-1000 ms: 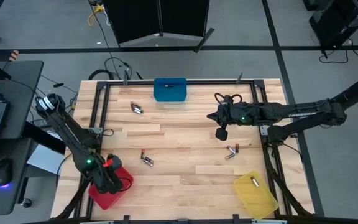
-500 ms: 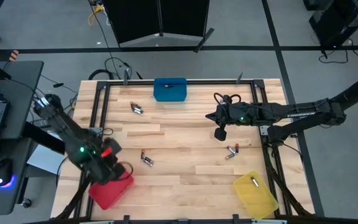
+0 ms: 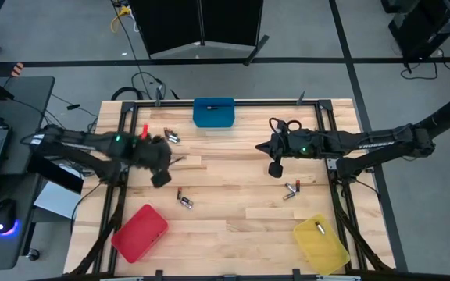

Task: Sort batteries
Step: Put the silver battery into the yellow bin

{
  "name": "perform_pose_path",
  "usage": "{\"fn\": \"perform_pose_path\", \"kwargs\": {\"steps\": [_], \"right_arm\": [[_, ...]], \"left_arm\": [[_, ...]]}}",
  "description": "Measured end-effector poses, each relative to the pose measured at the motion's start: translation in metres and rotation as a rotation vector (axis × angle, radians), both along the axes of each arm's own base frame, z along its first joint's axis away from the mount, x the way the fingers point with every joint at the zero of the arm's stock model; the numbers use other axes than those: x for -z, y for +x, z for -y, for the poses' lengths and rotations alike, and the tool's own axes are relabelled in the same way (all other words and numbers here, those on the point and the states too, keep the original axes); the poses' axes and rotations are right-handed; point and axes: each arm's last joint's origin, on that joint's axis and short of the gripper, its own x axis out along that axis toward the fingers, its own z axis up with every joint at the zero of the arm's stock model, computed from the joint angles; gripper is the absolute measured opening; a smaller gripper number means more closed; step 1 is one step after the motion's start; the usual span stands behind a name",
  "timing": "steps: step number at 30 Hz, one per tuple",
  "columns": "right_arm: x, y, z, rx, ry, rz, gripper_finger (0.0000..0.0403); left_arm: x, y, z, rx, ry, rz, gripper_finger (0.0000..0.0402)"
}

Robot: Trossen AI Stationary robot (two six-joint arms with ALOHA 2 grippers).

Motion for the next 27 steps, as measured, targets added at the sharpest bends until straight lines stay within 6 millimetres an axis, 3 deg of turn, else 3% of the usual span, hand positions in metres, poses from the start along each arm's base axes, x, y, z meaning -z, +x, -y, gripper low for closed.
{"fn": "perform_pose_path", "kwargs": {"steps": [6,11,18,27], "right_arm": [[0.01,0.0,0.003,-0.008,0.012,0.014,0.0009],[0.013,0.001,0.004,-0.007,0.012,0.036,0.0009],[0.021,0.0,0.003,-0.022,0.024,0.041,0.0009],[0.02,0.001,0.003,-0.023,0.027,0.051,0.0009]], "left_arm": [[0.006,0.012,-0.051,0.082,-0.023,-0.06,0.0002],[0.023,0.021,-0.088,0.166,-0.053,-0.157,0.0002],[0.053,0.04,-0.109,0.552,-0.053,-0.333,0.0006],[0.095,0.062,-0.131,0.632,-0.031,-0.509,0.0036]]}}
